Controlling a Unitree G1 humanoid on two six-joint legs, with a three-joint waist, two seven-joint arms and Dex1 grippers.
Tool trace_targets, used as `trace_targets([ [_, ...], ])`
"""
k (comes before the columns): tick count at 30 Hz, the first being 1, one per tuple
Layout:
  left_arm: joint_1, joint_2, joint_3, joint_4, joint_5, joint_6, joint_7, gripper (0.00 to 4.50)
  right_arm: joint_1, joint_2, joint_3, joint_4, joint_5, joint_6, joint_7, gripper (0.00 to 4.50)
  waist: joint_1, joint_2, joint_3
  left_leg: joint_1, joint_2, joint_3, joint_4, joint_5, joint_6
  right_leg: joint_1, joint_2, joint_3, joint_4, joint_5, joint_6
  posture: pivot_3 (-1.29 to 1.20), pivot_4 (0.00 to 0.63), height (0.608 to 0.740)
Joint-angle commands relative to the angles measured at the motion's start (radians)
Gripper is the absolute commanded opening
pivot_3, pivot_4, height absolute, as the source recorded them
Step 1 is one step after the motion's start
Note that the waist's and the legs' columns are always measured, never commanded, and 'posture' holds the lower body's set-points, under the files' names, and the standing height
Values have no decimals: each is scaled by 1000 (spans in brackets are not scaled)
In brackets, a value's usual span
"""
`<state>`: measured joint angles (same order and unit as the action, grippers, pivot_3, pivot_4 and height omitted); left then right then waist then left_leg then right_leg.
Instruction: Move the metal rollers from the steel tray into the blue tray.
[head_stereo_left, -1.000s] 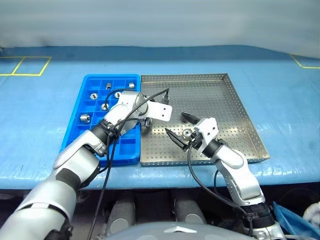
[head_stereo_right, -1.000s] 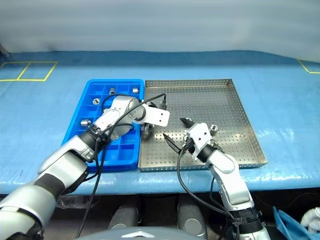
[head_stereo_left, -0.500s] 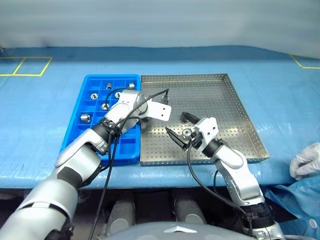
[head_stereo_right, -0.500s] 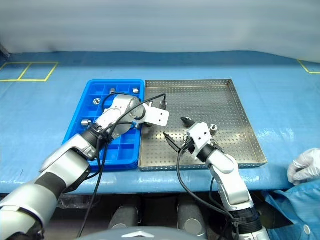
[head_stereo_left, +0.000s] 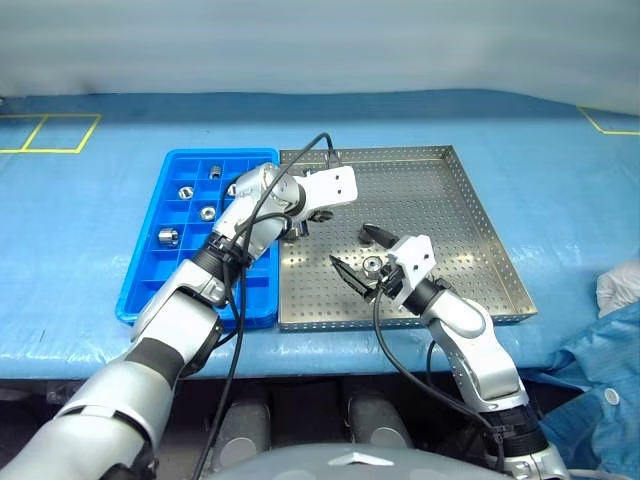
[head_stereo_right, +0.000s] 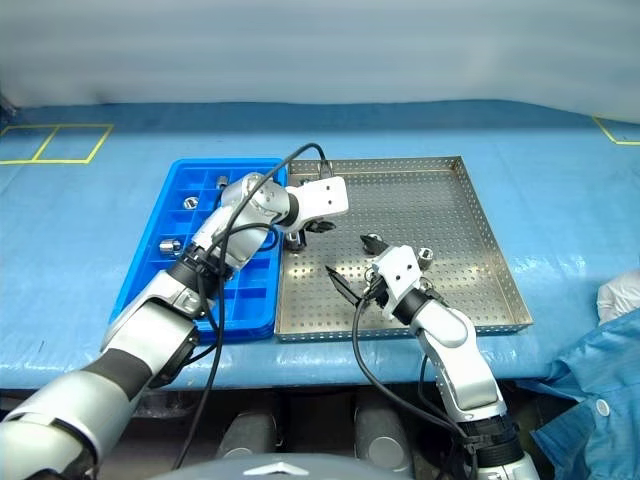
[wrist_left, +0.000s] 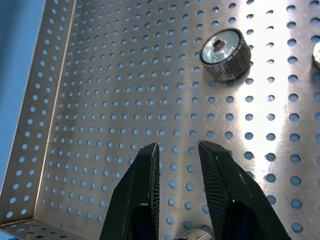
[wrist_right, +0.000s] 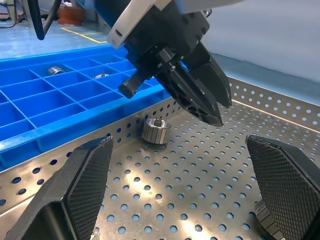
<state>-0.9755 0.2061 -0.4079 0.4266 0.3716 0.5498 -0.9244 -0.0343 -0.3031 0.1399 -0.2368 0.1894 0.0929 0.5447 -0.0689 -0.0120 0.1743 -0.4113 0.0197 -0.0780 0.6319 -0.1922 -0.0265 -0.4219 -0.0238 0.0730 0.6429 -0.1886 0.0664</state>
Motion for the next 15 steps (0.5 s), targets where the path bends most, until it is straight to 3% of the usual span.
trace_targets([
  [1,2,-29,56,-85,-54,57,45,1309,-17,-1,-1,-20,1,-10,6,4500,1,0,0,0,0,0,0,0,0,0,0,0,0,0,0,-24,150,740],
  [7,99,-86,99,-208,-121,116,151,1309,0,-34,-11,-62,6,33,13,4500,2,0,0,0,0,0,-1,0,0,0,0,1,0,0,0,-6,150,740],
  [11,157,-123,119,-240,-145,132,243,2198,14,-70,-17,-106,17,83,24,4500,4,0,0,0,0,0,0,0,0,0,0,0,0,0,0,11,150,740],
  [15,200,-155,134,-268,-187,144,295,3565,25,-107,-26,-151,32,139,39,4500,6,0,0,0,0,0,0,0,0,0,0,1,0,0,0,25,150,740],
])
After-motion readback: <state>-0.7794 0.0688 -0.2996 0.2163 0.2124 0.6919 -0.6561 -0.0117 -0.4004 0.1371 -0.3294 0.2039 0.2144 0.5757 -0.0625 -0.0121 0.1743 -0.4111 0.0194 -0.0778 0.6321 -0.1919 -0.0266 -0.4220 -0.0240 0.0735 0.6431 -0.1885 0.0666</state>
